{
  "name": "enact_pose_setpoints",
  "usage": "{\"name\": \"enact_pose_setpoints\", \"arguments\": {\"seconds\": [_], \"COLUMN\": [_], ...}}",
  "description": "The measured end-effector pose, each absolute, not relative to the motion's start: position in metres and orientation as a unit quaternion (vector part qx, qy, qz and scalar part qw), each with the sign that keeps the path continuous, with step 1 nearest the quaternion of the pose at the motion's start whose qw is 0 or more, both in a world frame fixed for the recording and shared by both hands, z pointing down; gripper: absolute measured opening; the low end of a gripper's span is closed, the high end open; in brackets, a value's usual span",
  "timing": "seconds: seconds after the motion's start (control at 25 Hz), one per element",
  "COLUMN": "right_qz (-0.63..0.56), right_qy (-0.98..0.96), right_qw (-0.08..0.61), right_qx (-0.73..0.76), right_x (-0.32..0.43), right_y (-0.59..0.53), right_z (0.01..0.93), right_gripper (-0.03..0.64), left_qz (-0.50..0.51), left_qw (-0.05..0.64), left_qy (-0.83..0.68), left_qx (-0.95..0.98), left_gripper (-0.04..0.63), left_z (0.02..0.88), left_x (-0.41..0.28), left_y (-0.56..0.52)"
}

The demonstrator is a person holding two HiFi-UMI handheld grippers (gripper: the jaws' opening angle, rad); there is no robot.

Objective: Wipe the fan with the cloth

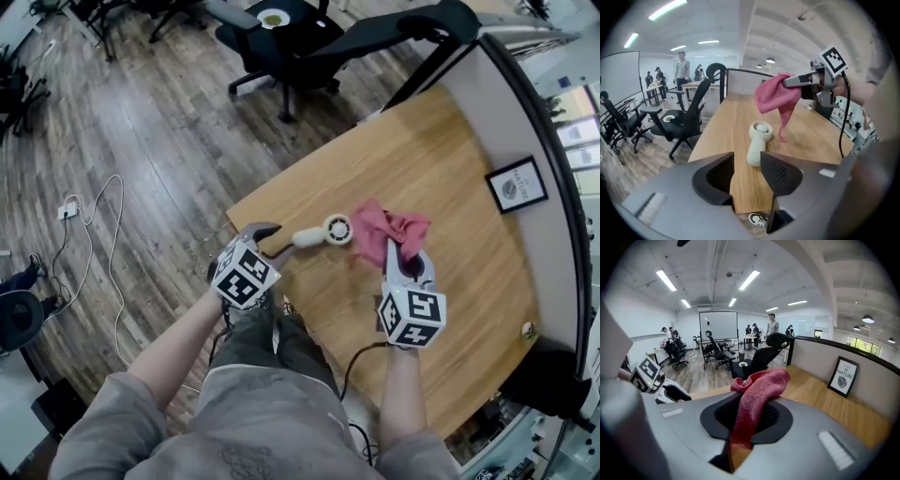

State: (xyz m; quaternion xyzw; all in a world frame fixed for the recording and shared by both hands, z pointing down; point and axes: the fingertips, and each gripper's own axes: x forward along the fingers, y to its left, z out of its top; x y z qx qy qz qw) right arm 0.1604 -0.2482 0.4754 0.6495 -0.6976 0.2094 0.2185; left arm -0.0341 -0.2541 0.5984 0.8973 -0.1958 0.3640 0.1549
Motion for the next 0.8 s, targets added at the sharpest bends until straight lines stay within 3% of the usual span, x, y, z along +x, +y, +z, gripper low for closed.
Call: {"name": "enact_pose_setpoints", "arguments": {"seconds": [0.24, 0.36, 0.8], "right_qz": [0.155, 0.120, 0.035], "right_qy": [-0.716, -0.726, -0.754], "right_qw": [0.164, 0.130, 0.023], "right_qx": [0.660, 0.664, 0.655], "right_x": [0.151, 0.145, 0.121], "right_y": [-0.240, -0.237, -0.211], "right_z": [0.383, 0.335, 0.204], "right_gripper": [0.058, 0.058, 0.058], "left_qz": [0.299, 0.262, 0.161], "left_qw": [0.089, 0.052, -0.059], "left_qy": [-0.251, -0.272, -0.292], "left_qx": [0.916, 0.925, 0.941], "left_gripper": [0.170, 0.123, 0.057], "left_z": [0.488, 0.427, 0.270], "left_x": [-0.051, -0.057, -0.065], "left_y": [-0.276, -0.286, -0.277]}}
